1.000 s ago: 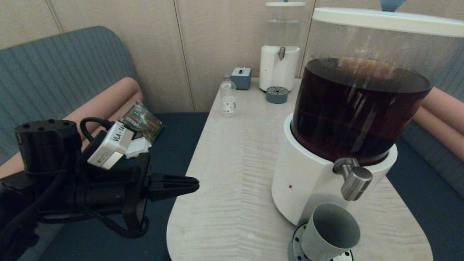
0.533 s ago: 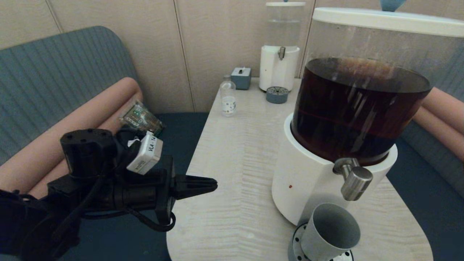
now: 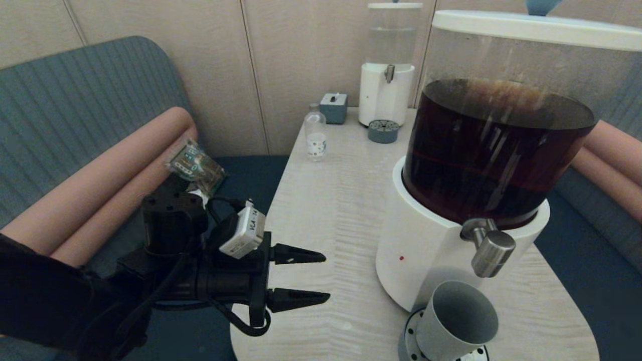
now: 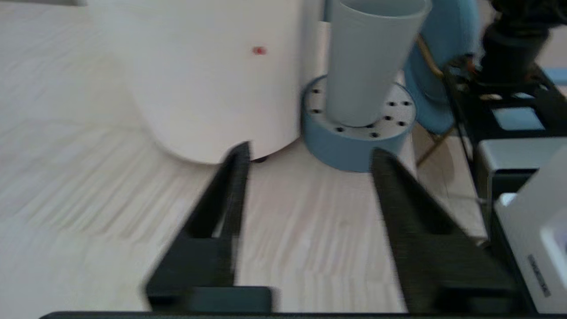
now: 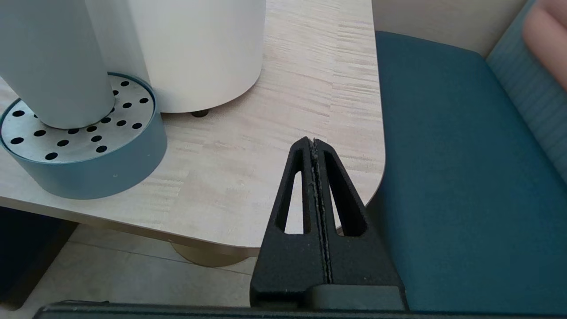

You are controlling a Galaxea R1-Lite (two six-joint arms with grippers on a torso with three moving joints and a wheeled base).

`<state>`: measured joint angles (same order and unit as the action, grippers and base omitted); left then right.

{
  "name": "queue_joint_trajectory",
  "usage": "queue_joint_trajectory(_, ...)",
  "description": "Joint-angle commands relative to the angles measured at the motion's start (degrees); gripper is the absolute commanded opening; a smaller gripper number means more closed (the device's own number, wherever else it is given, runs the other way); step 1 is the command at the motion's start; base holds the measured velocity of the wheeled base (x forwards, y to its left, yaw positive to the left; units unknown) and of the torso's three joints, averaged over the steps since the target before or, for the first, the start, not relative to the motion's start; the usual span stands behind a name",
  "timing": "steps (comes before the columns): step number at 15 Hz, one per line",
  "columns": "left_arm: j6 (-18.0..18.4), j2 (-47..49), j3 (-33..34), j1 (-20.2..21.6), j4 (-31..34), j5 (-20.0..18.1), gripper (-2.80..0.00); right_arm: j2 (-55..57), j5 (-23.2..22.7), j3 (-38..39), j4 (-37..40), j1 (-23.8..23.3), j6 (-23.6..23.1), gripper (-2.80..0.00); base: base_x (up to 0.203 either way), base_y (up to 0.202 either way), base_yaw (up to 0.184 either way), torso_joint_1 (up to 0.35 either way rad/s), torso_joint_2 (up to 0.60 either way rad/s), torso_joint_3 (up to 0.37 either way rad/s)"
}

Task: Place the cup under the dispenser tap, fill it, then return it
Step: Place the cup next to the water dispenser

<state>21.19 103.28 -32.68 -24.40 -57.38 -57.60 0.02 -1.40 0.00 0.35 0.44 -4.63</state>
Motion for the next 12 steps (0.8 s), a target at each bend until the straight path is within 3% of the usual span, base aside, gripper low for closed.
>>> queue_joint_trajectory(1,0.5,1.3,-0.2,-2.0,-0.4,-0.3,0.00,-0.5,0.0,0.5,0.0,0.0,0.0,-2.80,0.000,0.000,0.000,0.000,0.00,0.000)
queue_joint_trajectory(10,-1.2,4.9,-4.3,-12.4,-0.4,4.0,0.00,-0.5,0.0,0.5,0.0,0.0,0.0,-2.80,0.000,0.000,0.000,0.000,0.00,0.000)
queue_joint_trajectory(12,-1.2,5.8,-4.6,-13.2,-0.4,4.2,0.00,-0.5,0.0,0.5,0.0,0.1,0.0,-2.80,0.000,0.000,0.000,0.000,0.00,0.000)
